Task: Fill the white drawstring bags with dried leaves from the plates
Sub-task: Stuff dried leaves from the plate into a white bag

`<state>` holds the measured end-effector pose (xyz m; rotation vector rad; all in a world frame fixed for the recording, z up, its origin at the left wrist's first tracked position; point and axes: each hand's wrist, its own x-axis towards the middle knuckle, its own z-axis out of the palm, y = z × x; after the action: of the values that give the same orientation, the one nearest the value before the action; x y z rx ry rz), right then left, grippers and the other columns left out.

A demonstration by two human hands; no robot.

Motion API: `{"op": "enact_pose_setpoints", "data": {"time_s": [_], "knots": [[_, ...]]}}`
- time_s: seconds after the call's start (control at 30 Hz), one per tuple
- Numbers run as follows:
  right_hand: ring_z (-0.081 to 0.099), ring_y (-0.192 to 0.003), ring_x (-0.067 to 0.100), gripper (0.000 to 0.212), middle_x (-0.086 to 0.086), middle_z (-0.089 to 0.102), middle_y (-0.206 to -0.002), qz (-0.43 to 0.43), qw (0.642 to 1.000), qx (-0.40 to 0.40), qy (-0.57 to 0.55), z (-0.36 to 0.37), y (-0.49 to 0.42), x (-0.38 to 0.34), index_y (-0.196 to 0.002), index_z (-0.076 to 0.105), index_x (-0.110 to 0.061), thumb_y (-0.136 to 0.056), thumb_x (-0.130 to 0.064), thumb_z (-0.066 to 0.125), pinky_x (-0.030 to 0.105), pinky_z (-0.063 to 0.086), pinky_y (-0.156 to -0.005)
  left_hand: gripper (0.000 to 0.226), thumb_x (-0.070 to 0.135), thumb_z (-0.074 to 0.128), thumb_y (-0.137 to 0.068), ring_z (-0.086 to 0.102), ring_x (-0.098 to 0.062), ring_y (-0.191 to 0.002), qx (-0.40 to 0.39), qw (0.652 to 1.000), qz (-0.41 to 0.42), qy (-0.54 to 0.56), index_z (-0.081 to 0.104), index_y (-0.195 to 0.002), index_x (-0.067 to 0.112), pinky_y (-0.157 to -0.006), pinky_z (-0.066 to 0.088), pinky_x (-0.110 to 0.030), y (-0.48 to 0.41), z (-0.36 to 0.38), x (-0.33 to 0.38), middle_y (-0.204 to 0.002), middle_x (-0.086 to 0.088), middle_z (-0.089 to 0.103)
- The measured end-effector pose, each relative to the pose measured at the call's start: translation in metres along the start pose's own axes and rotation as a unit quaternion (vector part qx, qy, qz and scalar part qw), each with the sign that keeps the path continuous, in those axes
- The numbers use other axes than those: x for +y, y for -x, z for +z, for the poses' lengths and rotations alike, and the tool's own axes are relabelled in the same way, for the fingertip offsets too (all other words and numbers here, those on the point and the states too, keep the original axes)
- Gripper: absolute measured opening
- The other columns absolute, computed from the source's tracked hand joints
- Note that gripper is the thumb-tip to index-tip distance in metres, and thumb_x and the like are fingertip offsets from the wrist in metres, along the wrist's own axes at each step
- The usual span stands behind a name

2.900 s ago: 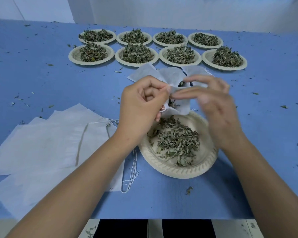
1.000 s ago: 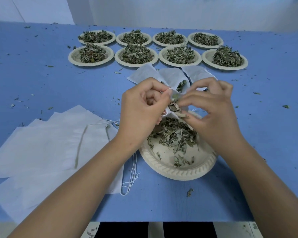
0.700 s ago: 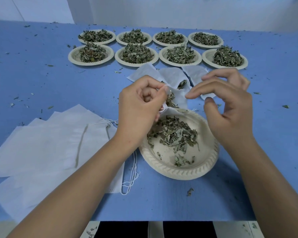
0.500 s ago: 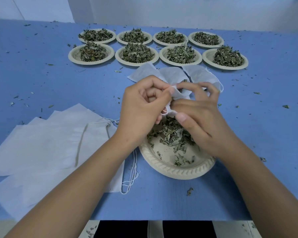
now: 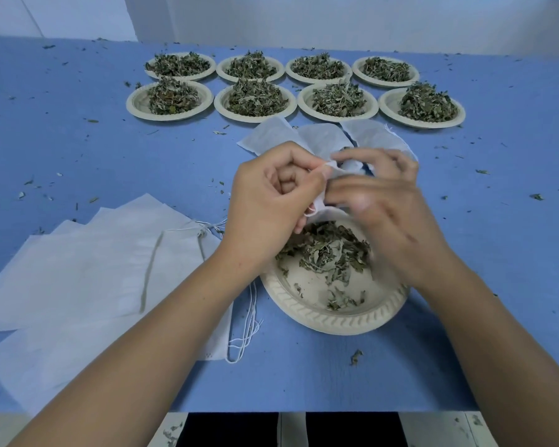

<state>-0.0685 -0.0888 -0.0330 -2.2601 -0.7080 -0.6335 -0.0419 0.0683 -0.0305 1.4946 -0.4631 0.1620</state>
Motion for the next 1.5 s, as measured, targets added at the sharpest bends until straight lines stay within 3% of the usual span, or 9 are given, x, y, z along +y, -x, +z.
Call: {"op": "enact_pose_setpoints", "data": {"time_s": [0.13,0.23,0.33,0.5,0.6,0.7,1.03,1.3,1.5], "knots": [[0.062,-0.066,0.017,0.057,-0.002,0.065,-0.057,0.112,0.974,0.118,-0.156,-0.019,0.003,0.005,-0.049,0.058,-0.023,-0.098,-0.036,0.031,0.041,0.040,-0.091,0.015,0.005,0.063,-0.093,0.041,-0.005,-0.034,0.091,0.996,-0.013,0.015,0.065,-0.079,0.011,-0.037,0.036,-0.016,-0.005,-0.006,-0.001,-0.049,0.005,0.052],[0.062,-0.049,0.022,0.071,0.005,0.062,-0.048,0.249,0.951,-0.144,-0.112,-0.016,0.004,0.005,-0.038,0.053,-0.017,-0.094,-0.058,0.044,0.030,0.046,-0.068,0.016,0.006,0.062,-0.093,0.040,-0.006,-0.034,0.120,0.992,-0.017,0.019,0.064,-0.078,0.011,-0.038,0.035,-0.017,-0.006,-0.007,0.000,-0.047,0.008,0.050],[0.061,-0.049,0.016,0.052,-0.001,0.067,-0.055,0.248,0.926,-0.273,-0.085,-0.008,0.004,0.004,-0.052,0.067,-0.016,-0.088,-0.052,0.054,0.025,0.050,-0.056,0.016,0.006,0.062,-0.093,0.040,-0.006,-0.034,0.117,0.993,-0.016,0.014,0.064,-0.078,0.010,-0.038,0.036,-0.018,-0.006,-0.007,0.001,-0.047,0.008,0.050],[0.066,-0.075,0.021,0.012,-0.003,0.071,-0.080,0.195,0.963,-0.129,-0.131,-0.010,0.000,0.011,-0.078,0.073,-0.017,-0.077,-0.028,0.077,0.043,0.055,-0.076,0.013,0.007,0.063,-0.093,0.040,-0.007,-0.034,0.097,0.995,-0.030,0.015,0.063,-0.080,0.007,-0.038,0.035,-0.017,-0.005,-0.005,0.001,-0.050,0.001,0.051],[0.056,-0.106,0.006,0.039,-0.011,0.064,-0.115,0.148,0.957,-0.239,-0.071,-0.005,0.001,0.009,-0.106,0.069,-0.031,-0.070,-0.029,0.084,0.024,0.044,-0.096,0.011,0.006,0.063,-0.093,0.040,-0.008,-0.035,0.094,0.995,-0.031,0.012,0.064,-0.082,0.004,-0.038,0.035,-0.018,-0.004,-0.003,0.002,-0.057,-0.012,0.053],[0.052,-0.113,0.005,0.038,-0.009,0.064,-0.116,0.076,0.953,-0.291,-0.033,0.007,0.002,0.003,-0.109,0.071,-0.024,-0.073,-0.022,0.083,0.020,0.036,-0.102,0.012,0.008,0.064,-0.093,0.040,-0.009,-0.035,0.096,0.995,-0.030,0.010,0.064,-0.081,0.006,-0.039,0.035,-0.018,-0.005,-0.004,0.000,-0.054,-0.006,0.052],[0.064,-0.084,0.030,0.012,0.001,0.072,-0.083,0.075,0.979,-0.133,-0.139,-0.014,0.000,0.001,-0.084,0.075,-0.015,-0.073,-0.016,0.081,0.047,0.050,-0.079,0.014,0.009,0.064,-0.093,0.041,-0.008,-0.036,0.107,0.994,-0.022,-0.001,0.064,-0.079,0.011,-0.040,0.037,-0.017,-0.005,-0.005,-0.001,-0.050,0.004,0.052],[0.069,-0.078,0.011,0.020,-0.007,0.073,-0.082,0.085,0.926,0.085,-0.359,-0.015,-0.003,0.001,-0.081,0.072,-0.018,-0.069,-0.004,0.081,0.022,0.055,-0.074,0.012,0.008,0.064,-0.093,0.041,-0.006,-0.035,0.075,0.997,-0.012,-0.030,0.065,-0.080,0.009,-0.039,0.037,-0.016,-0.004,-0.003,-0.004,-0.054,-0.017,0.050],[0.068,-0.076,0.004,0.024,-0.011,0.073,-0.080,0.102,0.908,0.147,-0.380,-0.014,-0.004,0.000,-0.077,0.074,-0.025,-0.069,-0.003,0.078,0.017,0.053,-0.073,0.017,0.010,0.066,-0.092,0.042,-0.007,-0.034,0.049,0.998,-0.011,-0.031,0.065,-0.076,0.017,-0.039,0.037,-0.016,-0.004,-0.001,-0.007,-0.050,-0.004,0.051]]}}
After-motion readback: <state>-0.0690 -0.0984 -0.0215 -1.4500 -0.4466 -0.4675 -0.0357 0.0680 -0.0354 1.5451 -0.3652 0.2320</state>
